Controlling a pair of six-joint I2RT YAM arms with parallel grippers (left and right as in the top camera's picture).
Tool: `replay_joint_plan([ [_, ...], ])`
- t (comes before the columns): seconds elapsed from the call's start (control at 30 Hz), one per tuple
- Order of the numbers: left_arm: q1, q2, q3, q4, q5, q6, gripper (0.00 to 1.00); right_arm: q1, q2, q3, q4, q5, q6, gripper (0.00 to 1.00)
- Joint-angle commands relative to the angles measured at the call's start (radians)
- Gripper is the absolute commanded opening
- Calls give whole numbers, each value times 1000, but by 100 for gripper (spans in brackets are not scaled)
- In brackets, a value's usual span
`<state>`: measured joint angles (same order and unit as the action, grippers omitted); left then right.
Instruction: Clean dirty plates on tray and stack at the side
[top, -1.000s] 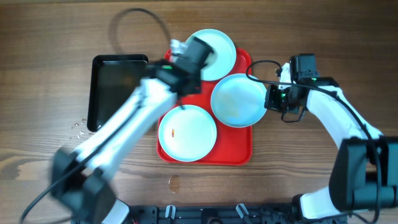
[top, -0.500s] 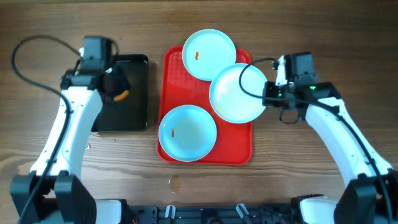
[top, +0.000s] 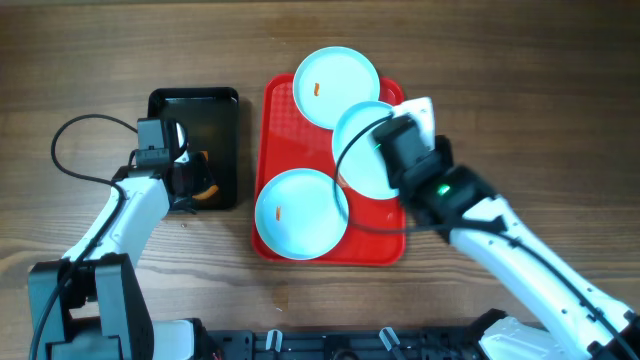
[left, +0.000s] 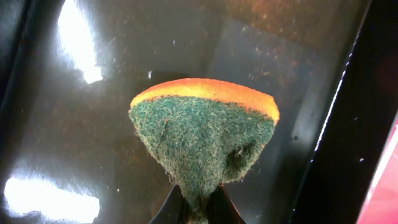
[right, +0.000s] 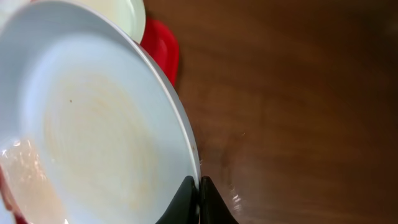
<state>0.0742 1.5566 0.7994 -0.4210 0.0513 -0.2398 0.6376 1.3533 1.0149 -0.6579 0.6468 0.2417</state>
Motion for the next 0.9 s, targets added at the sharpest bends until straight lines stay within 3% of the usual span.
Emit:
replay_joint_plan([
  [0.0,7,-1,-2,7,11,24,4,116,-21,0,1,434,19,4],
  [0.1,7,-1,-2,6,11,24,4,169,-21,0,17,557,-47,4],
  [0.4,8,-1,-2,6,11,24,4,241,-21,0,78,634,-222,4],
  [0.87,7,-1,-2,6,11,24,4,247,-20,0,101,586,-242,4],
])
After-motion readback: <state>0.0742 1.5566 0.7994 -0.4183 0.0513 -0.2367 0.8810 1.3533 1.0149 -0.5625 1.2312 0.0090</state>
